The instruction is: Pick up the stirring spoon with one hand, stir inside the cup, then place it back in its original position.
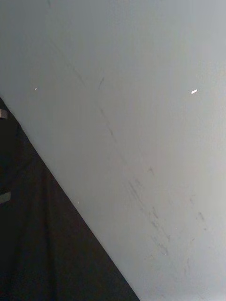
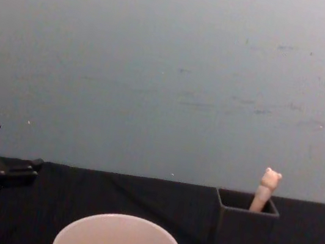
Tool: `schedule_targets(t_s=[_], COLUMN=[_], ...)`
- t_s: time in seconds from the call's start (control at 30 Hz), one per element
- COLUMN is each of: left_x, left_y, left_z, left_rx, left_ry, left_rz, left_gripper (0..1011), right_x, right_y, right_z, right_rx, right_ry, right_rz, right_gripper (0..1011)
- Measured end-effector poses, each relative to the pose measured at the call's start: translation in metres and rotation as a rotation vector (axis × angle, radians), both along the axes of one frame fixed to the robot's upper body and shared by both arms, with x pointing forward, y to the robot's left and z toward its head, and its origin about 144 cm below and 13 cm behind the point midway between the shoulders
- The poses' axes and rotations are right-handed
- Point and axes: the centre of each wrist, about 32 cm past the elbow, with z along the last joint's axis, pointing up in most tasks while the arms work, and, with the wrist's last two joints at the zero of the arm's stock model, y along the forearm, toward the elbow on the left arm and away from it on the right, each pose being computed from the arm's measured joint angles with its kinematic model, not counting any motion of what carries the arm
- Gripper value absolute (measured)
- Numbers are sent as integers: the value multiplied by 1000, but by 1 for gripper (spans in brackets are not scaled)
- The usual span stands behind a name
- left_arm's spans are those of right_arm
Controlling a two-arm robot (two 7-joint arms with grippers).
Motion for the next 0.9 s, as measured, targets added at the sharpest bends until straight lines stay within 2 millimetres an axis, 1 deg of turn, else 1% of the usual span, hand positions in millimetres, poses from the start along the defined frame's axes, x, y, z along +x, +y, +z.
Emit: schedule_targets(t_s=[0.2, 0.4, 0.53, 0.67, 0.9], left_x=[0, 0, 0, 0, 0], left_y=[0, 0, 0, 0, 0], left_z=[0, 0, 0, 0, 0], left_rx=[0, 0, 0, 0, 0], left_ry=[0, 0, 0, 0, 0], left_rz=[0, 0, 0, 0, 0], left_gripper=[1001, 1001, 1001, 1001, 1002], right_x=[-8, -21, -25, -27, -20], right_y=[-12, -14, -11, -3, 13], right_z=[13, 20, 21, 21, 22], right_rx=[107, 159, 172, 185, 209], right_ry=[43, 73, 82, 91, 104], right_rz=[89, 204, 259, 313, 351], right_gripper=[1002, 1002, 1002, 1002, 1002])
